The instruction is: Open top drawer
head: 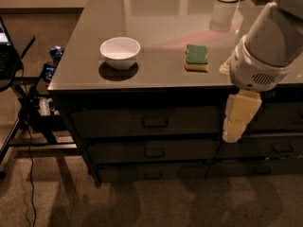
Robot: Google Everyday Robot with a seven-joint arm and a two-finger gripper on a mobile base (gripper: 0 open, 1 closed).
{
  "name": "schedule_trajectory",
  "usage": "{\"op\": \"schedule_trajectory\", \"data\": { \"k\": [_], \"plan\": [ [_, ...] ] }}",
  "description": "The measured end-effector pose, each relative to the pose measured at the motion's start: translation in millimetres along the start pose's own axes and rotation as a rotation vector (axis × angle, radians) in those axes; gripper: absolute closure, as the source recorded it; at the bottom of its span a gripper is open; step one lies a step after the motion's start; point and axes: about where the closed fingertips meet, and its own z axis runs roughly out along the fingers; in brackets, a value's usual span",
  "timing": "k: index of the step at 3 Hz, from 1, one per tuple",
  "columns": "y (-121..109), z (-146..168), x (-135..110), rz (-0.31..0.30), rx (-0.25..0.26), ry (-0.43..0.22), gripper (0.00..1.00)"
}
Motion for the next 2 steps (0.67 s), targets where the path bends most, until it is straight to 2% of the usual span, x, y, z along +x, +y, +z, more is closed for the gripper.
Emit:
{"op": "schedule_trajectory", "data": {
  "k": [1, 2],
  "plan": [
    [15.2, 23.2, -17.5, -0.026, -0.030, -0.014, 0.00],
    [31.9, 94.1, -57.7, -0.072, -0.110, -0.047, 0.00]
  ]
}}
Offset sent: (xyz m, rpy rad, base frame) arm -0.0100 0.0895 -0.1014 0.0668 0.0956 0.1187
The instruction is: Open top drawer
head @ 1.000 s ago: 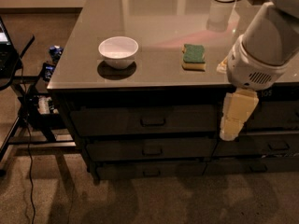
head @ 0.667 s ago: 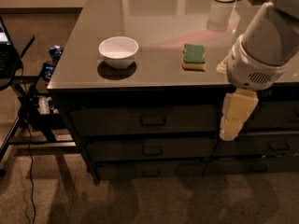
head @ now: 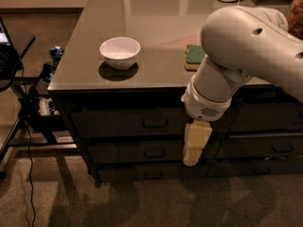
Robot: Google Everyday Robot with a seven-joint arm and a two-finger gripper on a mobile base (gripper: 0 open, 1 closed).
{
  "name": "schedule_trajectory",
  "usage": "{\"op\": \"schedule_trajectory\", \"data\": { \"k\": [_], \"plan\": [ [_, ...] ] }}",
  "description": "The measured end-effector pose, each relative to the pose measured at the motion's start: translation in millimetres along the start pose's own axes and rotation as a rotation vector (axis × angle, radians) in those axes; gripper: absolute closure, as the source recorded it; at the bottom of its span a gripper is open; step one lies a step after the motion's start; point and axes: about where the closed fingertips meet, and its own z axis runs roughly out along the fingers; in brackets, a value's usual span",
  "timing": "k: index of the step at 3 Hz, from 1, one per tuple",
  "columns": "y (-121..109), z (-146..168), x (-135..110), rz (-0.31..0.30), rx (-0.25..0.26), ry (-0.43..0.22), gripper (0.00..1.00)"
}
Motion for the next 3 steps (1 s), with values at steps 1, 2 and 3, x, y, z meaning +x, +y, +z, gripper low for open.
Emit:
{"op": "schedule_trajectory", "data": {
  "k": [1, 2, 3],
  "plan": [
    [0.0, 0.1, 0.0, 0.000, 0.000, 0.000, 0.00],
    [5.3, 25.2, -9.9, -0.022, 0.007, -0.001, 0.00],
    [-5.2, 78.7, -33.7, -0.057, 0.008, -0.019, 0.00]
  ]
}}
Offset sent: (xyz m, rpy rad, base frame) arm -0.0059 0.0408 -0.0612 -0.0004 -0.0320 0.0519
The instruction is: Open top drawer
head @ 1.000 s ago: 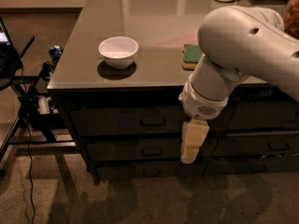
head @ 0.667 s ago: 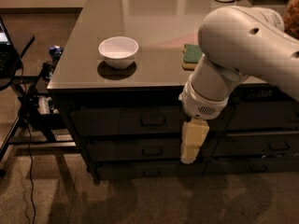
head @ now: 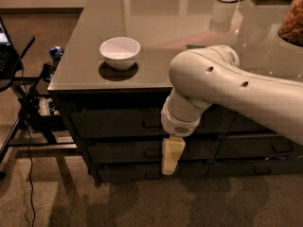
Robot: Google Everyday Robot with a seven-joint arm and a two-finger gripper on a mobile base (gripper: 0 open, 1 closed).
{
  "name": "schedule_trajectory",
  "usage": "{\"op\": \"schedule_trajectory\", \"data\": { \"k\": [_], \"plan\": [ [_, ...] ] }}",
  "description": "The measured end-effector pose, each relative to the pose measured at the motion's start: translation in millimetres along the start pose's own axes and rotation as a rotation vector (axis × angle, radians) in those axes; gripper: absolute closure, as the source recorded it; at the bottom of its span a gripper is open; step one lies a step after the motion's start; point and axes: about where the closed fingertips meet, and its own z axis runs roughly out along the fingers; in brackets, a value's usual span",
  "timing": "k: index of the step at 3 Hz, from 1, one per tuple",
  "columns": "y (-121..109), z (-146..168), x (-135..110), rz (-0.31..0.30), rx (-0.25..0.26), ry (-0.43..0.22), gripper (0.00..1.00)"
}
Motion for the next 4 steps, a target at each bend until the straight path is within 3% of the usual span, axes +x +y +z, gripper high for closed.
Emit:
{"op": "schedule_trajectory", "data": {
  "k": [1, 4],
  "plan": [
    [0.0, 0.0, 0.0, 0.000, 0.000, 0.000, 0.00],
    [-31.1, 64.6, -12.3, 0.031, 0.001, -0.024, 0.00]
  ]
}}
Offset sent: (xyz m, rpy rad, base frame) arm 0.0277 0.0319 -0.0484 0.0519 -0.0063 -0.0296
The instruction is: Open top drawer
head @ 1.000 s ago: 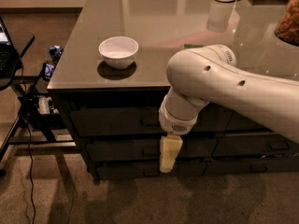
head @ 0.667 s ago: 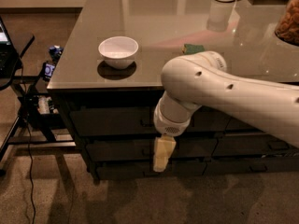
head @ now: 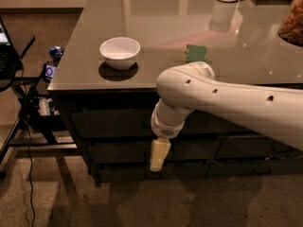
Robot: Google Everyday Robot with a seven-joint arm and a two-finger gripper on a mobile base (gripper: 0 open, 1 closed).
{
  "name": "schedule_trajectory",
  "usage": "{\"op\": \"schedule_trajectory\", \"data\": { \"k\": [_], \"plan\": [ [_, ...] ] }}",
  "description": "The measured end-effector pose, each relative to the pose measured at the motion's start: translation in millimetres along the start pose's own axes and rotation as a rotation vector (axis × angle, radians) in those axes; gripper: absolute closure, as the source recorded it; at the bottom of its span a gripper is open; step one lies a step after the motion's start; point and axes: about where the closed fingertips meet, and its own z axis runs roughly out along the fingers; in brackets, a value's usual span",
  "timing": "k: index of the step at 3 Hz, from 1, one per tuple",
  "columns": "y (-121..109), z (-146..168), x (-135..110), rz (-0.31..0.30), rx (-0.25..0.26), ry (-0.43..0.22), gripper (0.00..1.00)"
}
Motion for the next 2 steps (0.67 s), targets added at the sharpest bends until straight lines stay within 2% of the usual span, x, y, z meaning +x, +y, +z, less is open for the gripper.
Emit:
{"op": "schedule_trajectory", "data": {
  "k": [2],
  "plan": [
    [-9.1, 29.0, 4.5, 0.018, -0.029, 0.002, 0.00]
  ]
}}
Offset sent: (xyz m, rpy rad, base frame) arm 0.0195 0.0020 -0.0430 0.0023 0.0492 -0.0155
